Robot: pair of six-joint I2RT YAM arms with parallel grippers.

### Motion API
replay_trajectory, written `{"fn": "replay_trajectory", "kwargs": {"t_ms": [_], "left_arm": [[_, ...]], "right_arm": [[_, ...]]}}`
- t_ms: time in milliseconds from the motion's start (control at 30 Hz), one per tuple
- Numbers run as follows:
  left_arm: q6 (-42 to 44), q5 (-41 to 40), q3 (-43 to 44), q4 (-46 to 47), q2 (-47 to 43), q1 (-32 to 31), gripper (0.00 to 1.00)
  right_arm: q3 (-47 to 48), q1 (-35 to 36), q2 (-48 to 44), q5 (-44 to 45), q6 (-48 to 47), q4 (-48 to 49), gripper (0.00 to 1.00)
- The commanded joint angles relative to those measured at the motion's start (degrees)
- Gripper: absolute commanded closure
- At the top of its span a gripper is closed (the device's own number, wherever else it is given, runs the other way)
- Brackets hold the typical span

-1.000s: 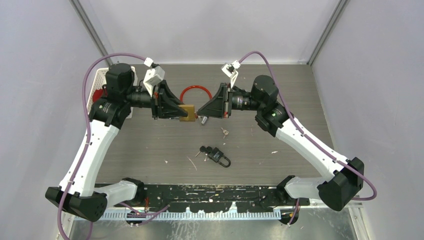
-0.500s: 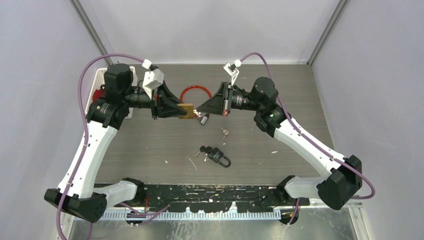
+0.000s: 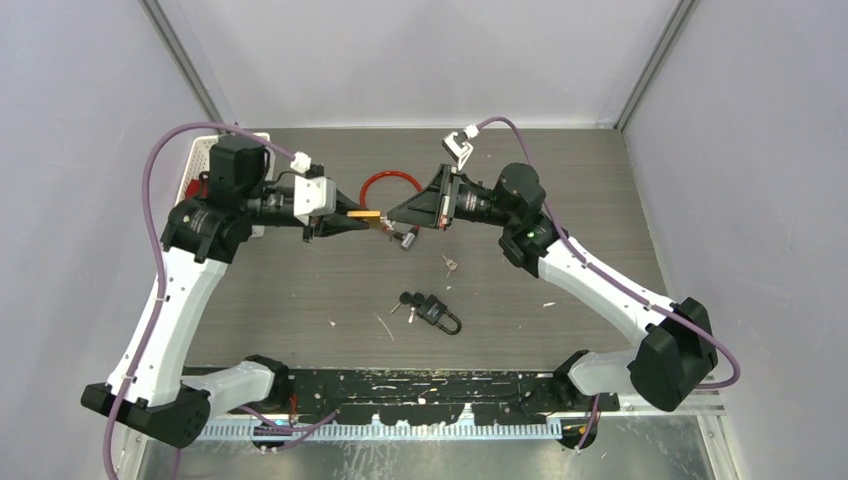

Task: Unlock with the key
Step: Unlock the lock.

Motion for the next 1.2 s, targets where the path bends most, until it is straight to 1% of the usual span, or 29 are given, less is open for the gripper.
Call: {"fn": "replay_trajectory", "kwargs": {"t_ms": [0,133,167,267,333,367,400,500,533,600,633,667,767,833,900,1000,1167], "left_arm": [[17.5,-6.1,2.6,2.3,-3.1,-2.8,1.0],[26.0,-11.6,-0.4,2.3,-5.5,-6.0,1.0],[27.0,-12.8,-0.9,2.3,-5.9,-6.7,1.0],[27.2,-14.0,-1.5,2.3,-6.6,-7.4,1.0],[25.2,-14.2,-1.7,2.4,-6.6,-7.4,1.0],[22.8,-14.2,-1.5,2.7,-6.4,-7.5,1.0],[19.4,-14.1,-1.1,2.8,-5.9,-7.4,1.0],[10.9,-11.5,1.2,-0.2,-3.9,-7.4,1.0],[4.7,-10.3,1.4,-0.1,-3.5,-7.5,1.0],[-4.2,-7.3,1.7,0.5,-2.4,-7.4,1.0],[-8.0,-5.3,1.8,0.6,-1.7,-7.3,1.0],[-12.7,-3.4,1.6,1.4,-1.1,-7.3,1.0],[-27.6,1.5,-1.3,11.2,-0.7,-7.0,1.0],[-35.0,3.1,-3.3,17.2,-1.0,-6.8,1.0],[-39.0,5.5,-3.5,19.7,-0.3,-6.3,1.0],[-44.5,6.8,-3.8,23.9,0.1,-5.9,1.0],[-47.6,8.8,-4.6,27.3,0.1,-5.9,1.0]], "right_arm": [[0.2,2.0,0.1,0.3,6.2,4.4,0.99],[-0.1,2.9,0.8,0.6,8.7,6.3,0.99],[-0.2,3.0,0.8,0.7,8.8,6.3,0.99],[-1.0,3.1,0.6,0.7,8.6,6.0,0.99],[-1.6,3.1,0.4,0.7,8.0,5.9,0.99],[-1.7,2.8,0.1,0.2,6.9,5.3,0.98],[-1.4,2.3,-0.2,-0.6,4.5,4.2,0.91],[0.8,0.7,-2.9,-1.6,-7.6,-4.6,0.61],[0.9,0.2,-4.3,-1.5,-11.4,-6.6,0.54],[0.2,-0.4,-7.1,-1.9,-18.2,-7.3,0.4],[-0.1,-0.4,-8.5,-1.9,-21.5,-7.9,0.34],[-0.3,-0.4,-9.6,-2.1,-24.4,-8.4,0.3],[-1.5,-0.4,-12.4,-4.0,-28.8,-7.3,0.27],[-1.9,-0.4,-13.0,-5.5,-29.5,-6.4,0.28],[-2.0,-0.4,-12.9,-6.8,-30.1,-6.7,0.28],[-2.7,-0.3,-12.9,-7.7,-30.6,-7.0,0.29],[-3.7,-0.3,-12.8,-6.8,-30.4,-5.9,0.29]]}}
